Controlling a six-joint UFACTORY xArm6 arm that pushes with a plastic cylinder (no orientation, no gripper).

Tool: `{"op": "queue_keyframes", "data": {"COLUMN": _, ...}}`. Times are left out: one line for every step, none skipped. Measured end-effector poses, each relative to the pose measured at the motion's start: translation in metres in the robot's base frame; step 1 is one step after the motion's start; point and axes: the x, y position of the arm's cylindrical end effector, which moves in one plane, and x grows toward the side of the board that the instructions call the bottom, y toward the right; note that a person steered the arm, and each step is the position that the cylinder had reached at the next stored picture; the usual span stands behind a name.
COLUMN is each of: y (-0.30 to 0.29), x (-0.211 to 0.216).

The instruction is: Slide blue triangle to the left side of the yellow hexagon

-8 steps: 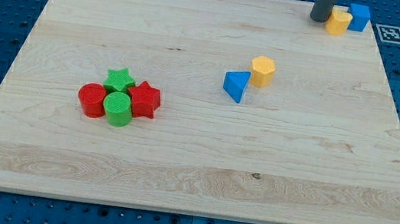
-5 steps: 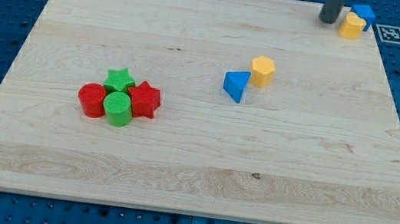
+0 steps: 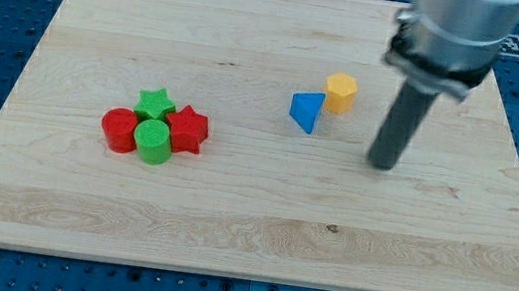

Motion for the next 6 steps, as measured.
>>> {"op": "queue_keyframes", "data": {"y": -0.081, "x": 0.013}}
{"op": "queue_keyframes", "data": {"y": -0.094, "x": -0.01}}
{"op": "queue_keyframes", "data": {"y": -0.091, "x": -0.042}}
{"op": "queue_keyframes", "data": {"y": -0.052, "x": -0.053}}
{"op": "queue_keyframes", "data": {"y": -0.027, "x": -0.061}}
{"op": "queue_keyframes", "data": {"y": -0.028, "x": -0.079}}
